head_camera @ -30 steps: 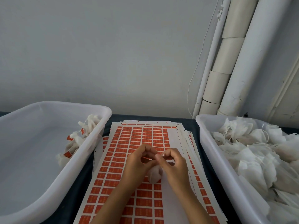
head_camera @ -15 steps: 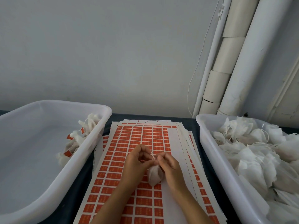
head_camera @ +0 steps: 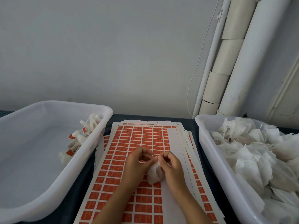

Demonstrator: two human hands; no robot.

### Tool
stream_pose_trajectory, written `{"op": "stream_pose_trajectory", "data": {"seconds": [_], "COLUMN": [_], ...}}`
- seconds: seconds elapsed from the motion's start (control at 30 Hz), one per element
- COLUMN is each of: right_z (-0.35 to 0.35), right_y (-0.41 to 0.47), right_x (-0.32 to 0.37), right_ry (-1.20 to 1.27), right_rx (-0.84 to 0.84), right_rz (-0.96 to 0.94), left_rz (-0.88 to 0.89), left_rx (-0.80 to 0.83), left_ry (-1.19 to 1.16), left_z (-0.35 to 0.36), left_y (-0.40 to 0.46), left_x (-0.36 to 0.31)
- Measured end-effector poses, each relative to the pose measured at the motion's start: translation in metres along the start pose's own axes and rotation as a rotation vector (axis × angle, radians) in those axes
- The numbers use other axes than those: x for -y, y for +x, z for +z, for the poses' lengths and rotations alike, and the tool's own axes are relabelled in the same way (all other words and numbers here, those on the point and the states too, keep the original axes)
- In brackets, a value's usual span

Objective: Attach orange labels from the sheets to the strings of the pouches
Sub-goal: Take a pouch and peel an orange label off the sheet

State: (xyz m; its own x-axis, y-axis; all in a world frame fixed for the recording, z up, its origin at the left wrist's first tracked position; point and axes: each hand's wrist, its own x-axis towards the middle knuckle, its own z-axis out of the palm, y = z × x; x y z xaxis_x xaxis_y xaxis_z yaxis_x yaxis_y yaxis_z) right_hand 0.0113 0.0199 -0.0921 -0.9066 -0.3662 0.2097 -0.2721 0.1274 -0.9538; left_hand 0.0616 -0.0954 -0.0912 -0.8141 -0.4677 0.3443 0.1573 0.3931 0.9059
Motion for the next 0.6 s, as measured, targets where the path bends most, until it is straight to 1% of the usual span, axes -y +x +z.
{"op": "stream_pose_trajectory", "data": {"seconds": [0.1, 0.27, 0.47, 0.6], "right_z": [-0.003, -0.007, -0.014, -0.016], "right_y": [0.0, 0.0, -0.001, -0.001], "right_x": [0.001, 0.007, 0.01, 0.011], "right_ry": [0.017, 0.057, -0.008, -0.052], "right_rx": [0.018, 0.066, 0.056, 0.093], "right_rz": [-0.026, -0.062, -0.278, -0.337], "left_rz": [0.051, 0.081, 0.099, 0.05], "left_rx": [-0.006, -0.007, 0.007, 0.052], "left_ry": [0.072, 0.077, 0.028, -0.024], "left_z": [0.0, 0.0, -0.001, -0.001], "left_y": [0.0, 0.0, 0.0, 0.002], "left_x": [-0.001, -0.001, -0.001, 0.0]}}
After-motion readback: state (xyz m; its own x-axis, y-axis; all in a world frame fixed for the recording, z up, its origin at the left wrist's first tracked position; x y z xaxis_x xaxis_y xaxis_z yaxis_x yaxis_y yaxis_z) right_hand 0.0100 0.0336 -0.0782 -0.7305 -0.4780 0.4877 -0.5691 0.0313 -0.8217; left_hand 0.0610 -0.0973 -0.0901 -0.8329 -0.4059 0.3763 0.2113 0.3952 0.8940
